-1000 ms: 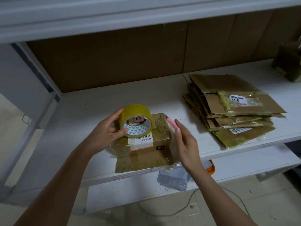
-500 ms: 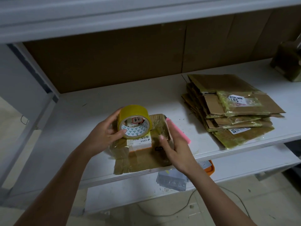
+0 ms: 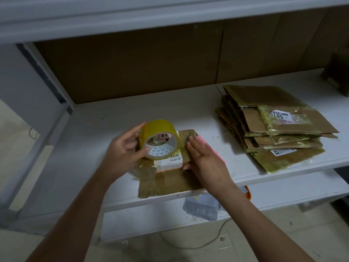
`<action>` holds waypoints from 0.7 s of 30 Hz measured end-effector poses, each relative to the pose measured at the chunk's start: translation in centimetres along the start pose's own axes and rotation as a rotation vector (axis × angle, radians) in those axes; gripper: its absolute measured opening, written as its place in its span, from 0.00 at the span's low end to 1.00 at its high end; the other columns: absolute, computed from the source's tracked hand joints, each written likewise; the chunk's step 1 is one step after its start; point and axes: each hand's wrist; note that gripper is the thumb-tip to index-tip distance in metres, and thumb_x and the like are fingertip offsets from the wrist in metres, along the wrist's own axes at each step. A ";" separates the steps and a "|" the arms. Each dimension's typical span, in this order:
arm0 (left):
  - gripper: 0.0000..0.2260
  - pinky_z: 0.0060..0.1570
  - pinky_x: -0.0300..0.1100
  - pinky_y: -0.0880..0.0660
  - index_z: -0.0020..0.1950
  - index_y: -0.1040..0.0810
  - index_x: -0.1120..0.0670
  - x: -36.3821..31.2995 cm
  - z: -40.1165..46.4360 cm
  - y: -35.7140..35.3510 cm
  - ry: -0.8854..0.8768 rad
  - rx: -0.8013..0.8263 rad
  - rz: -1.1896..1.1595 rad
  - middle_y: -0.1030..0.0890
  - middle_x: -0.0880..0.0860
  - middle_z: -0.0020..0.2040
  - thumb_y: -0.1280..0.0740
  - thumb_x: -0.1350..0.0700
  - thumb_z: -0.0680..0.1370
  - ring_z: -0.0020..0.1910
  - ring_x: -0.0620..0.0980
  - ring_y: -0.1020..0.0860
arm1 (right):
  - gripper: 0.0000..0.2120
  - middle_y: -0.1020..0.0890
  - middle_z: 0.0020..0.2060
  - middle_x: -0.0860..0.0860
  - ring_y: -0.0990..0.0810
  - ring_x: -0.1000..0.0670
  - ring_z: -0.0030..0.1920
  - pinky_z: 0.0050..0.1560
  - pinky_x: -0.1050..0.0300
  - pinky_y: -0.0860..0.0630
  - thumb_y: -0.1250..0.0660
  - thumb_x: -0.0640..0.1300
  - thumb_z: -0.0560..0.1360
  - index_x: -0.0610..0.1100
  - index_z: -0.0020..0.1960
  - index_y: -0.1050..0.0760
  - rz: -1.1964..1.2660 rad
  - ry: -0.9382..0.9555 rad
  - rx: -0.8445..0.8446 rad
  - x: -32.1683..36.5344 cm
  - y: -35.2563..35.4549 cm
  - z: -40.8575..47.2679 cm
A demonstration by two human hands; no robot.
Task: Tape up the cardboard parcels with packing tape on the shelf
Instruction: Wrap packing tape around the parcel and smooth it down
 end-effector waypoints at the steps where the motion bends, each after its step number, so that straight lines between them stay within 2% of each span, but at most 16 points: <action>1: 0.27 0.48 0.39 0.19 0.68 0.27 0.43 -0.1 -0.1 1.0 -0.009 -0.006 -0.011 0.19 0.45 0.60 0.28 0.65 0.73 0.57 0.47 0.18 | 0.33 0.46 0.78 0.53 0.55 0.57 0.76 0.70 0.63 0.60 0.40 0.58 0.78 0.45 0.78 0.43 0.020 0.011 0.022 -0.2 0.2 0.1; 3: 0.26 0.53 0.38 0.20 0.67 0.25 0.44 -0.3 -0.3 2.4 -0.031 0.016 0.011 0.18 0.45 0.60 0.28 0.65 0.73 0.58 0.46 0.19 | 0.33 0.46 0.79 0.52 0.54 0.55 0.78 0.70 0.64 0.62 0.39 0.56 0.79 0.44 0.78 0.44 0.037 0.014 0.009 -0.6 0.4 0.2; 6: 0.26 0.53 0.33 0.23 0.68 0.27 0.45 -0.7 -0.7 2.4 -0.062 0.070 0.057 0.21 0.43 0.62 0.29 0.64 0.74 0.59 0.39 0.21 | 0.36 0.50 0.79 0.48 0.55 0.50 0.79 0.71 0.59 0.66 0.38 0.55 0.79 0.40 0.79 0.49 -0.111 0.031 0.046 0.4 0.7 0.5; 7: 0.25 0.52 0.33 0.22 0.69 0.27 0.46 -0.7 -0.7 2.1 -0.069 0.065 0.057 0.21 0.42 0.60 0.30 0.64 0.75 0.58 0.39 0.21 | 0.38 0.50 0.79 0.46 0.54 0.48 0.79 0.72 0.57 0.65 0.36 0.55 0.79 0.39 0.79 0.49 -0.136 0.041 0.033 0.8 0.5 0.5; 10: 0.24 0.49 0.35 0.21 0.69 0.27 0.46 -0.3 -0.7 1.0 -0.080 0.033 0.021 0.20 0.48 0.57 0.31 0.64 0.76 0.56 0.46 0.18 | 0.39 0.40 0.75 0.42 0.41 0.45 0.77 0.73 0.51 0.55 0.28 0.53 0.74 0.37 0.76 0.40 -0.174 0.077 -0.008 2.1 -0.1 0.7; 13: 0.25 0.50 0.35 0.21 0.67 0.26 0.45 -0.4 -0.6 1.2 -0.117 0.026 0.056 0.23 0.56 0.60 0.30 0.65 0.75 0.56 0.45 0.19 | 0.34 0.48 0.77 0.47 0.48 0.50 0.78 0.71 0.57 0.63 0.37 0.51 0.80 0.41 0.79 0.48 -0.167 0.109 0.070 1.9 -0.4 1.1; 14: 0.25 0.49 0.35 0.21 0.67 0.26 0.45 -0.6 -0.6 1.5 -0.114 0.044 0.063 0.22 0.57 0.60 0.29 0.66 0.75 0.55 0.45 0.19 | 0.35 0.45 0.77 0.47 0.45 0.50 0.78 0.72 0.57 0.61 0.34 0.51 0.78 0.41 0.78 0.45 -0.154 0.113 0.065 1.9 -0.3 1.1; 16: 0.26 0.49 0.37 0.20 0.65 0.25 0.46 -1.0 -0.7 2.4 -0.097 0.074 0.048 0.19 0.54 0.57 0.28 0.68 0.73 0.53 0.45 0.18 | 0.38 0.28 0.70 0.45 0.29 0.49 0.70 0.70 0.53 0.45 0.20 0.48 0.65 0.40 0.71 0.29 -0.150 0.067 0.088 1.9 -0.4 1.1; 17: 0.26 0.50 0.38 0.20 0.64 0.24 0.45 -1.1 -0.8 2.9 -0.097 0.077 0.034 0.17 0.53 0.55 0.28 0.68 0.72 0.52 0.46 0.17 | 0.39 0.23 0.65 0.46 0.24 0.49 0.66 0.67 0.51 0.39 0.17 0.46 0.59 0.40 0.67 0.25 -0.130 0.048 0.089 1.9 -0.3 1.1; 18: 0.26 0.50 0.38 0.20 0.63 0.23 0.44 -1.2 -1.0 3.5 -0.102 0.071 0.020 0.16 0.51 0.53 0.28 0.69 0.72 0.51 0.47 0.17 | 0.39 0.22 0.65 0.46 0.24 0.49 0.66 0.67 0.51 0.38 0.17 0.44 0.58 0.41 0.67 0.24 -0.109 0.056 0.077 1.9 -0.5 1.1; 21: 0.28 0.46 0.35 0.21 0.57 0.19 0.38 -1.4 -1.0 4.8 -0.147 0.087 0.073 0.17 0.51 0.53 0.28 0.70 0.71 0.49 0.46 0.18 | 0.34 0.38 0.76 0.51 0.41 0.53 0.76 0.73 0.59 0.56 0.30 0.40 0.74 0.45 0.77 0.39 -0.032 0.085 0.063 2.0 0.0 0.9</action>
Point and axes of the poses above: each hand's wrist, its own z-axis towards the middle knuckle, its own y-axis out of the back of the hand, x = y × z
